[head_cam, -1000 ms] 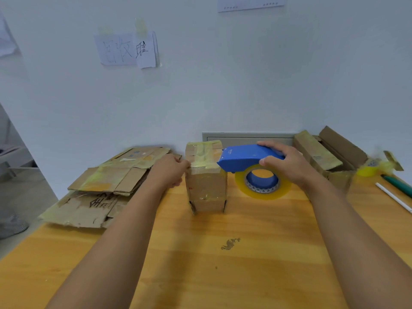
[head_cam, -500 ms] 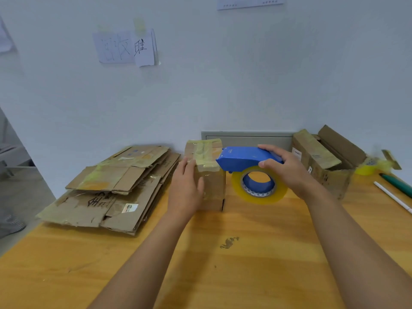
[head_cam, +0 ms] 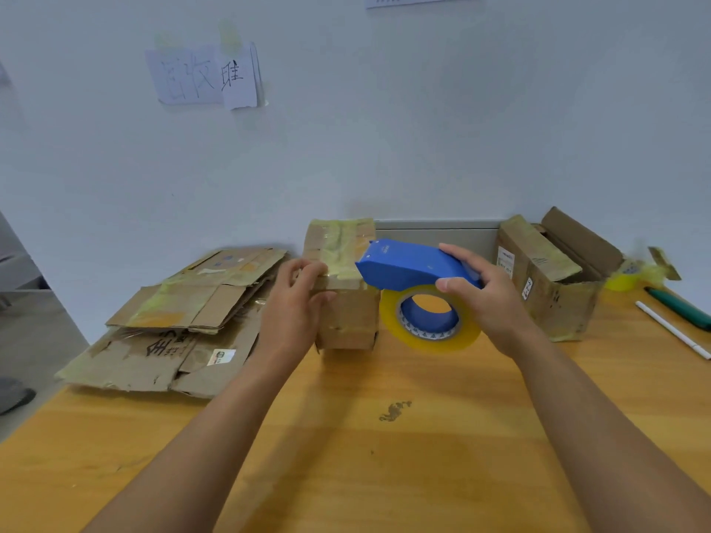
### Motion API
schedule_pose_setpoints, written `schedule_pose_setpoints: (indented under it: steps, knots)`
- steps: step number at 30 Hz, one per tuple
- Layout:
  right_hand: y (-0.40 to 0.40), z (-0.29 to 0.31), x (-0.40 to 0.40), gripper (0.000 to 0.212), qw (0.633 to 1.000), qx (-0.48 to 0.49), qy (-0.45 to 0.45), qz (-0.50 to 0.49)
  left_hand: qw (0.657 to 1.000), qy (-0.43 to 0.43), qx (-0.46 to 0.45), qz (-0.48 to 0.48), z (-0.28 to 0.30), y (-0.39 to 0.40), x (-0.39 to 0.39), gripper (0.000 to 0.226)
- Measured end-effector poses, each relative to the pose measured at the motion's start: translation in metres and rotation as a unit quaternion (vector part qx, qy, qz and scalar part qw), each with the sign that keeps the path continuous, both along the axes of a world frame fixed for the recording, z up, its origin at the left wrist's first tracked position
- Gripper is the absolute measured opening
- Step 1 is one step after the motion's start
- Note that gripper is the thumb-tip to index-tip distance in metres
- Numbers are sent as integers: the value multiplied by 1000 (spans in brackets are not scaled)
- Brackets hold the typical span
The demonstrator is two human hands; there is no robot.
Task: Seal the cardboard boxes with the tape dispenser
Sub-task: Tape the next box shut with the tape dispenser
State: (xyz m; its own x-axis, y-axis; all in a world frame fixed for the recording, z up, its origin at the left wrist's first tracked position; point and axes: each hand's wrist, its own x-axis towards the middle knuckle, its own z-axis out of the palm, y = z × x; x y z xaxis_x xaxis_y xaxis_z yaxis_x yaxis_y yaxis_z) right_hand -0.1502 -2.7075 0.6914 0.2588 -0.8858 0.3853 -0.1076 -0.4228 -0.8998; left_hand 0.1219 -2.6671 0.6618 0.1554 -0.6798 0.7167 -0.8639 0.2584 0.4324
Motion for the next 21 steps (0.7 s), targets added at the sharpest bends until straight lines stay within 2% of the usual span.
schedule_pose_setpoints:
  steps: [3,6,10,12,14,16,19,21]
  knots:
    - [17,4,-7,57,1000,-3,-5,13,1000,-9,-5,-18,5,20,11,28]
    - [34,0,-12,61,999,-11,39,21,998,-32,28,-48,-1,39,17,29]
    - [46,-12,-12,49,998,6,49,33,995,-40,81,-41,-6,48,18,31]
    - [49,-15,-11,48,998,8,51,28,993,-88,78,-1,-7,49,15,35]
    - [51,-14,-11,51,998,11,51,34,982,-178,45,33,-8,52,9,41]
    - [51,-13,-10,56,998,11,53,43,970,-240,36,18,-6,55,1,54]
    - [51,-13,-9,57,997,7,61,46,954,-294,51,-11,-2,54,-4,58]
    - [51,-13,-10,57,997,9,66,48,956,-289,51,-8,1,51,-4,55]
